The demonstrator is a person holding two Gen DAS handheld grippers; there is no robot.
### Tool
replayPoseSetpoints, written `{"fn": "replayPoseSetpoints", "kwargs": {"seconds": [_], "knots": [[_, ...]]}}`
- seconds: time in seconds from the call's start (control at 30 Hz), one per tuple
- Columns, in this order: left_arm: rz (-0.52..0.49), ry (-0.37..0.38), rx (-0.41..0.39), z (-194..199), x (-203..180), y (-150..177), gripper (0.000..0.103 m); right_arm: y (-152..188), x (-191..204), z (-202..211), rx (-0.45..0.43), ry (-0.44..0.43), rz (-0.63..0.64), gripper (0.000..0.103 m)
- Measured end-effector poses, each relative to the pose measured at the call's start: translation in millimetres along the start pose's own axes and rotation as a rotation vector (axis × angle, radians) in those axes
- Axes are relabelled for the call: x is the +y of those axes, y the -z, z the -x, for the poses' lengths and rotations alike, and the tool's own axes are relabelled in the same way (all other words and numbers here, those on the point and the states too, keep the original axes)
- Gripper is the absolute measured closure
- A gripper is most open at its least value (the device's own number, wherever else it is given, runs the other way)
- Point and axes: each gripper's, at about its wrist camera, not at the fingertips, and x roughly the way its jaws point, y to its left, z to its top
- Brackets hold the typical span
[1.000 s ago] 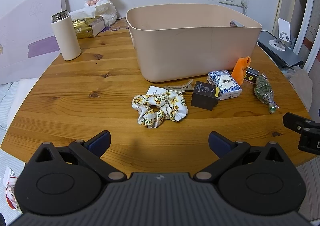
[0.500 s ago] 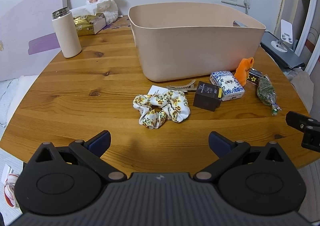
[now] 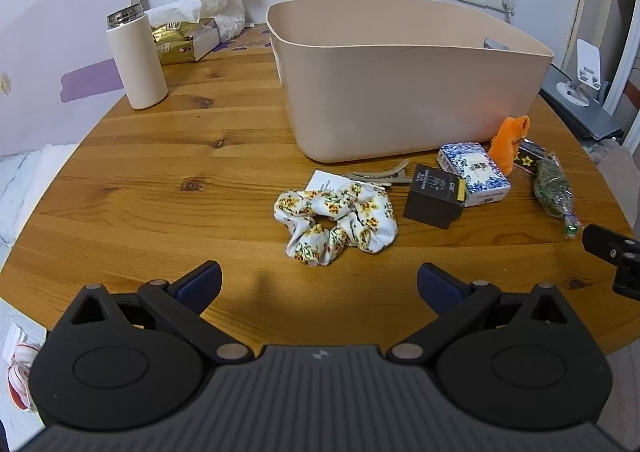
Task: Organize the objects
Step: 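Move the left tool to the floral scrunchie while the right tool approaches the green herb bag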
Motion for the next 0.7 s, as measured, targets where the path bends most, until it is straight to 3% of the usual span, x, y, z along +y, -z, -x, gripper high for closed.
{"fn": "replayPoseSetpoints", "kwargs": {"seconds": [0.4,0.7], "knots": [[-0.021,-0.031,0.008,-34,0,-10,0.0,-5,0,-43,0.018,0.007,0.064,0.001],[0.027,0.02,0.016,-64,11,-21,0.0,-13,-4,-76,0.027,0.009,0.07,0.005]]}}
